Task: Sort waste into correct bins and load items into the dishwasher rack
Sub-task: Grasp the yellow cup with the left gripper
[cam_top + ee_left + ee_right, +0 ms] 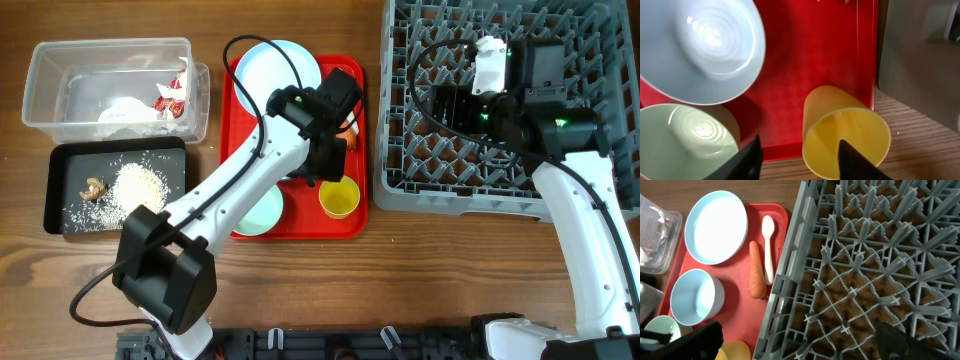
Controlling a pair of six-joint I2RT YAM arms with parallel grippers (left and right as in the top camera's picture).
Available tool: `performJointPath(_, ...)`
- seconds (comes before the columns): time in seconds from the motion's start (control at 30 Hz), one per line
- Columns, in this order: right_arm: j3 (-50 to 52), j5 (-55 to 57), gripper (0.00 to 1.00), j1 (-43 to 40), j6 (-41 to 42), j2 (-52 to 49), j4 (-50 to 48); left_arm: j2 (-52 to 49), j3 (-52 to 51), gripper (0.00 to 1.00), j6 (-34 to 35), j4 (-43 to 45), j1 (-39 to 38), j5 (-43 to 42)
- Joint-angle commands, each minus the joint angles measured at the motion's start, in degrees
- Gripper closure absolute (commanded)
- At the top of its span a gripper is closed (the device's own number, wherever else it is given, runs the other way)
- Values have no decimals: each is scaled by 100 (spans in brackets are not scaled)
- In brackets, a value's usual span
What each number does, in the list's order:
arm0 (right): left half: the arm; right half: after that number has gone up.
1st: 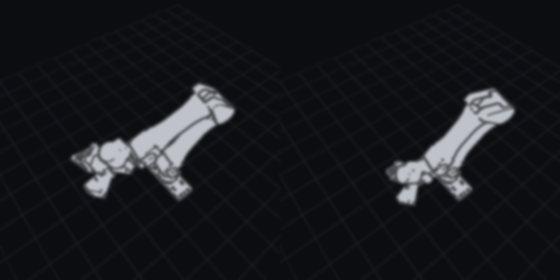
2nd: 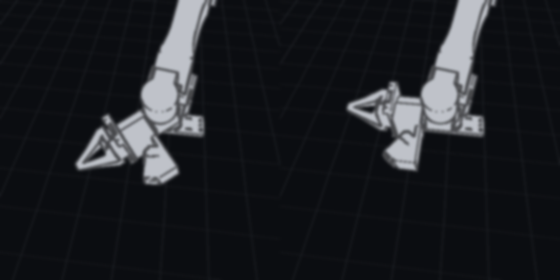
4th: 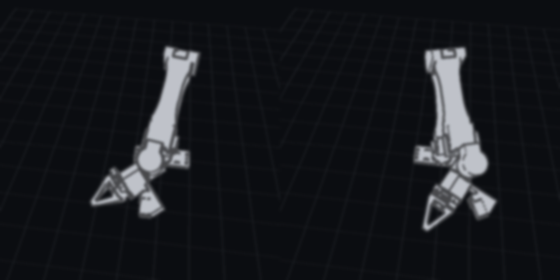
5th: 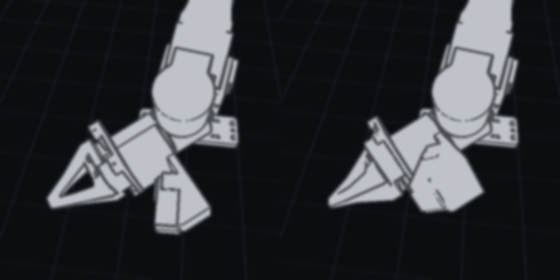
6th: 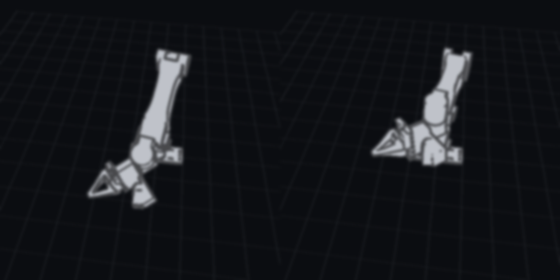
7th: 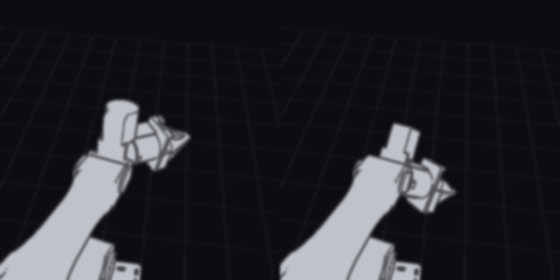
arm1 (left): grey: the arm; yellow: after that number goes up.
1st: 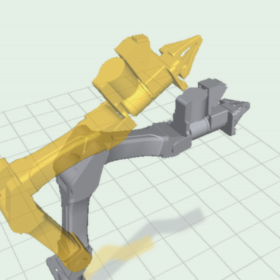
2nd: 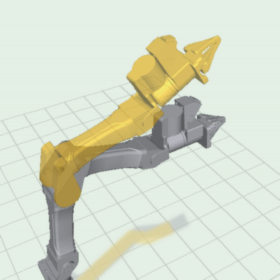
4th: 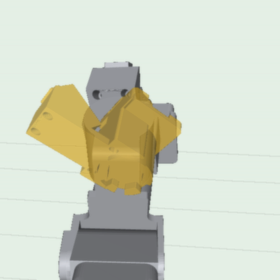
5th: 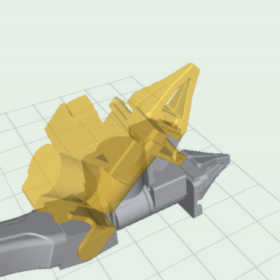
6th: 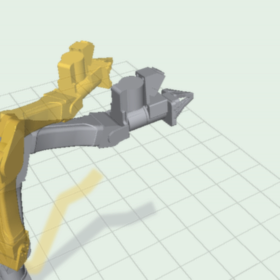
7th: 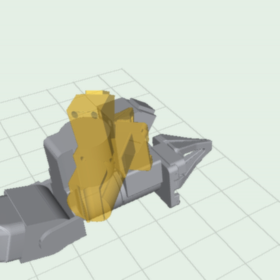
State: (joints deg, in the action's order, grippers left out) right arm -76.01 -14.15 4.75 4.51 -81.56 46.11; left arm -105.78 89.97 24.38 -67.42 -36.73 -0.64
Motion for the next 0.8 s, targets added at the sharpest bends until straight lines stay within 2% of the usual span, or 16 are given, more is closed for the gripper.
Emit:
performJointPath(0.0,-122,-92,0,-17,9,-63,-7,-22,-295,54,-170,103,-127,-319)
performJointPath(0.1,-122,-94,0,-17,13,-63,0,-22,-474,54,-170,258,-221,-319)
performJointPath(0.23,-122,-94,0,-17,13,-63,4,-22,-763,61,-168,649,-321,-319)
performJointPath(0.37,-122,-94,0,-15,13,-63,7,-22,-1032,64,-166,898,-328,-315)
performJointPath(0.47,-122,-92,1,-17,13,-63,4,-22,-1069,77,-164,1010,-328,-313)
performJointPath(0.63,-122,-92,0,-15,11,-63,4,-22,-1069,88,-146,1152,-328,-317)
performJointPath(0.7,-122,-94,0,-15,13,-63,4,-22,-1069,96,-149,1185,-328,-317)
performJointPath(0.77,-122,-96,0,-15,22,-63,2,-22,-1069,96,-146,1248,-317,-321)
